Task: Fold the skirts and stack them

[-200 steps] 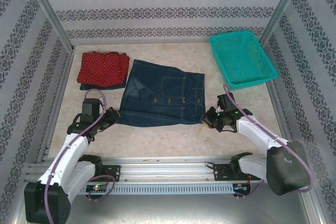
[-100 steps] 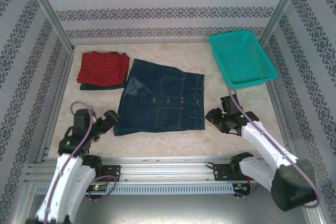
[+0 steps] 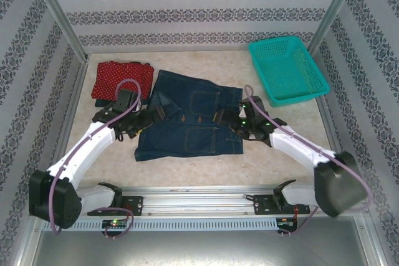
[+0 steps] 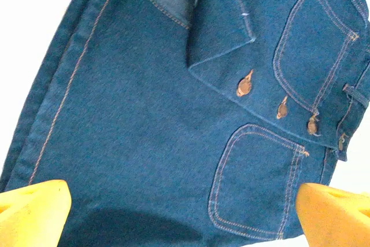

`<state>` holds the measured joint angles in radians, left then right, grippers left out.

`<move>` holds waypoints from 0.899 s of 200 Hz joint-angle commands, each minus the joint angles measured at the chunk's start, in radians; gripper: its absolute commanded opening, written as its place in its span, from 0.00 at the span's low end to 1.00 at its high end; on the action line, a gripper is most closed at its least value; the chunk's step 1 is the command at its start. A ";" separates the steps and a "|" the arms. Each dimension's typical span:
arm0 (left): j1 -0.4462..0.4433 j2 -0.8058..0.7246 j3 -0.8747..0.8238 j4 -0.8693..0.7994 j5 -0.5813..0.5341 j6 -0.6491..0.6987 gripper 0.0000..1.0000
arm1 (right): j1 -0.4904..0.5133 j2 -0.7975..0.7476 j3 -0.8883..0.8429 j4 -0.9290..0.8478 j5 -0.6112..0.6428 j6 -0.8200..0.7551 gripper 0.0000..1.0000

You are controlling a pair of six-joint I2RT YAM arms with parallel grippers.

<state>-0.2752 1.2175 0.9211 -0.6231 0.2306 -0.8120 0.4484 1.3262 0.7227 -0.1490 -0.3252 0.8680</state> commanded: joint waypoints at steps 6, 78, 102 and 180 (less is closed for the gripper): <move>-0.005 0.098 -0.051 0.000 0.004 -0.019 1.00 | 0.030 0.163 0.052 0.079 -0.072 0.032 0.98; -0.163 -0.011 -0.418 -0.030 0.170 -0.225 1.00 | 0.022 0.177 0.014 -0.296 0.032 0.023 0.98; -0.182 -0.068 -0.432 -0.100 0.110 -0.188 1.00 | 0.018 0.148 0.013 -0.360 0.067 -0.008 0.98; -0.197 0.365 0.344 -0.196 -0.078 0.204 1.00 | 0.040 0.173 0.132 -0.275 0.087 -0.026 0.98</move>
<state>-0.4492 1.4414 1.1088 -0.7555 0.2348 -0.7776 0.4759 1.4830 0.8257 -0.4255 -0.2749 0.8516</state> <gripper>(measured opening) 0.999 0.978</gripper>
